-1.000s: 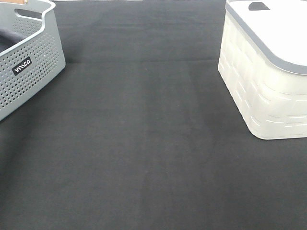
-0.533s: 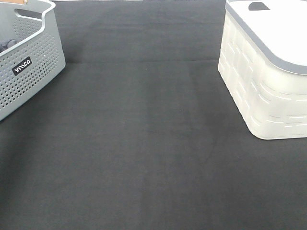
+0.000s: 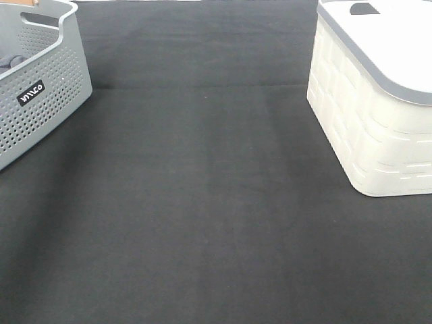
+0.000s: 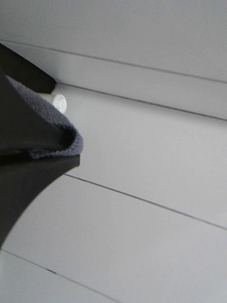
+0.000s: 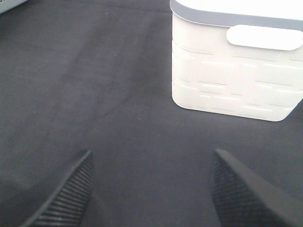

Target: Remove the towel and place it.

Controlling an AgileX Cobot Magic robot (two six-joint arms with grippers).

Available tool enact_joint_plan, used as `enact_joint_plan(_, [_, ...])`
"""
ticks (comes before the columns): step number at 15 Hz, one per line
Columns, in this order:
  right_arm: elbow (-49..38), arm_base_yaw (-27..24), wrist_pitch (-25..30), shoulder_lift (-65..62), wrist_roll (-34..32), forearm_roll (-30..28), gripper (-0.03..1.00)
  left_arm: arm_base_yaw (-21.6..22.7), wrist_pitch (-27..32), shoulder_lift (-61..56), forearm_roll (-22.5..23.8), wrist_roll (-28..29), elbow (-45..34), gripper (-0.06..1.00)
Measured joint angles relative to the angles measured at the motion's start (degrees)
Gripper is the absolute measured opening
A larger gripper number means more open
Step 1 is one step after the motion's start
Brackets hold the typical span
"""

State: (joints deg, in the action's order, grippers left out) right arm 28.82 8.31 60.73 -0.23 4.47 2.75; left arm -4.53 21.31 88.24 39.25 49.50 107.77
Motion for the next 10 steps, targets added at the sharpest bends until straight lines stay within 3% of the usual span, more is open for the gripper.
enact_joint_plan(6, [0.0, 0.0, 0.0, 0.0, 0.0, 0.0, 0.68, -15.2, 0.2, 3.7, 8.8, -3.0, 12.7, 0.0])
enact_joint_plan(10, [0.0, 0.0, 0.0, 0.0, -0.1, 0.0, 0.68, -26.1, 12.3, 8.7, 9.9, -11.6, 13.5, 0.0])
